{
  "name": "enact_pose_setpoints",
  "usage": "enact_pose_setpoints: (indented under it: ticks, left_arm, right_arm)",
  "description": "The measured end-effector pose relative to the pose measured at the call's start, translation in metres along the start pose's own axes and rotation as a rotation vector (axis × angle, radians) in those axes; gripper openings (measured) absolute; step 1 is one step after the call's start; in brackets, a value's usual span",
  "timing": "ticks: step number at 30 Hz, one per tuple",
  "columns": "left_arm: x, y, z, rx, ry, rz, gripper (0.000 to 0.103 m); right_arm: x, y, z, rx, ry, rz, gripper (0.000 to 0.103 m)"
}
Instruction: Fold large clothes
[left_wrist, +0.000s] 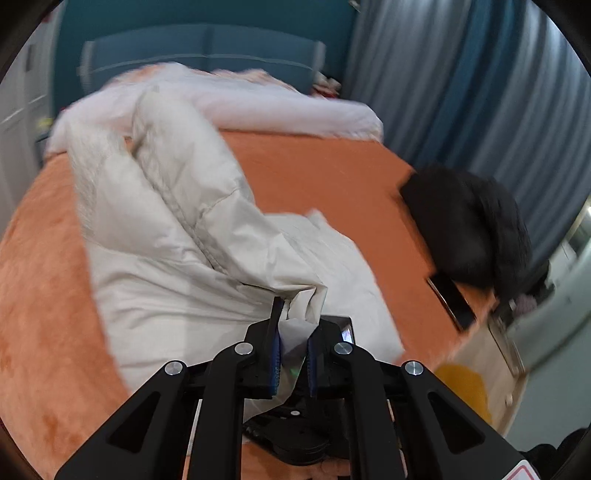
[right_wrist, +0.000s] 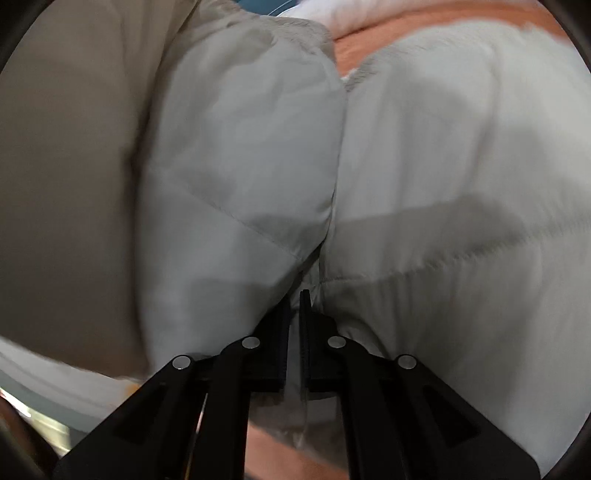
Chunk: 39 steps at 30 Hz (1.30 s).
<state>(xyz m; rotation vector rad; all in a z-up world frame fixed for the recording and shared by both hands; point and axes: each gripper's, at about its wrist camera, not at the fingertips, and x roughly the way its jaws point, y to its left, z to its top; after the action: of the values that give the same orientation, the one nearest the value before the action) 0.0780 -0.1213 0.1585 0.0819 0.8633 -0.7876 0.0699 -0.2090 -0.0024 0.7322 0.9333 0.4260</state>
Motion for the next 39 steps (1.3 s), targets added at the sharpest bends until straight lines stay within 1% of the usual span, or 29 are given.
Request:
enact_pose_setpoints:
  ticks: [3,4,6,9,11,12,13,14,15,16,18,19,20,22,23,24,25,26,27,28,30,31,33,34,35,36,37,38,39]
  left_arm:
    - [0.027,-0.024,0.0,0.044,0.047,-0.056,0.006]
    - [0.038,-0.031,-0.001,0.057,0.07,-0.069,0.006]
    - [0.068,-0.045,-0.008,0.084,0.134,-0.078,0.006]
    - [0.107,-0.055,-0.024,0.086,0.219,-0.088,0.005]
    - [0.134,-0.058,-0.04,0.084,0.285,-0.078,0.004]
    - [0.142,-0.06,-0.047,0.101,0.296,-0.063,0.004]
    - [0.15,-0.066,-0.054,0.14,0.295,-0.036,0.004]
    - [0.151,-0.071,-0.057,0.161,0.29,-0.02,0.004]
    - [0.153,-0.075,-0.058,0.175,0.287,-0.008,0.004]
    - [0.154,-0.078,-0.059,0.187,0.285,0.005,0.004]
    - [0.155,-0.08,-0.058,0.181,0.289,0.012,0.004]
    - [0.156,-0.08,-0.057,0.177,0.291,0.014,0.004]
    - [0.156,-0.08,-0.057,0.173,0.294,0.018,0.004]
    - [0.156,-0.082,-0.057,0.179,0.295,0.027,0.004]
    - [0.155,-0.083,-0.056,0.179,0.294,0.032,0.004]
    - [0.154,-0.082,-0.057,0.179,0.293,0.035,0.004]
    - [0.154,-0.081,-0.057,0.175,0.292,0.037,0.004]
    - [0.152,-0.08,-0.057,0.17,0.292,0.039,0.004]
    - [0.148,-0.079,-0.057,0.158,0.286,0.037,0.004]
    - [0.14,-0.079,-0.056,0.151,0.267,0.025,0.004]
    - [0.121,-0.081,-0.053,0.153,0.231,-0.016,0.005]
    - [0.103,-0.085,-0.052,0.17,0.196,-0.042,0.007]
    - [0.074,-0.091,-0.05,0.2,0.137,-0.064,0.009]
    - [0.057,-0.094,-0.047,0.21,0.104,-0.083,0.013]
    - [0.037,-0.096,-0.043,0.214,0.064,-0.109,0.024]
    - [0.018,-0.097,-0.036,0.21,0.021,-0.136,0.03]
    - [0.007,-0.097,-0.031,0.207,-0.011,-0.149,0.041]
    - [-0.005,-0.094,-0.021,0.202,-0.051,-0.14,0.048]
    - [-0.009,-0.091,-0.011,0.194,-0.071,-0.12,0.048]
  right_arm:
    - [-0.04,-0.022,-0.009,0.088,-0.048,0.041,0.002]
    - [-0.062,-0.035,-0.013,0.122,-0.076,0.036,0.005]
    - [-0.097,-0.058,-0.016,0.193,-0.12,0.019,0.005]
    - [-0.151,-0.087,-0.016,0.293,-0.217,-0.041,0.007]
    - [-0.187,-0.085,-0.005,0.257,-0.284,-0.127,0.007]
    - [-0.201,-0.075,0.006,0.206,-0.312,-0.172,0.007]
    - [-0.209,-0.069,0.012,0.175,-0.324,-0.191,0.009]
    - [-0.22,-0.052,0.03,0.109,-0.336,-0.215,0.011]
    - [-0.224,-0.041,0.045,0.07,-0.336,-0.223,0.022]
    - [-0.23,-0.036,0.063,0.038,-0.337,-0.223,0.04]
    - [-0.226,-0.003,0.094,-0.065,-0.359,-0.202,0.06]
    - [-0.229,-0.006,0.109,-0.089,-0.36,-0.2,0.061]
    - [-0.219,0.006,0.125,-0.125,-0.337,-0.187,0.062]
    - [-0.194,0.017,0.151,-0.164,-0.266,-0.16,0.067]
    - [-0.171,0.025,0.165,-0.186,-0.208,-0.149,0.069]
    - [-0.14,0.034,0.177,-0.204,-0.157,-0.155,0.068]
    - [-0.125,0.032,0.172,-0.221,-0.116,-0.184,0.065]
    - [-0.112,0.028,0.167,-0.242,-0.075,-0.228,0.058]
    - [-0.104,0.028,0.168,-0.261,-0.059,-0.277,0.03]
    - [-0.106,0.023,0.169,-0.261,-0.057,-0.278,0.016]
    - [-0.127,0.007,0.171,-0.233,-0.074,-0.229,0.01]
    - [-0.134,0.004,0.173,-0.24,-0.087,-0.243,0.009]
    - [-0.145,-0.012,0.175,-0.249,-0.116,-0.327,0.008]
    - [-0.15,-0.025,0.18,-0.229,-0.118,-0.342,0.007]
    - [-0.149,-0.042,0.182,-0.191,-0.12,-0.353,0.007]
    - [-0.148,-0.054,0.18,-0.164,-0.121,-0.361,0.007]
    - [-0.146,-0.067,0.182,-0.142,-0.123,-0.37,0.007]
    - [-0.145,-0.086,0.181,-0.11,-0.126,-0.386,0.007]
    - [-0.143,-0.099,0.18,-0.074,-0.128,-0.393,0.008]
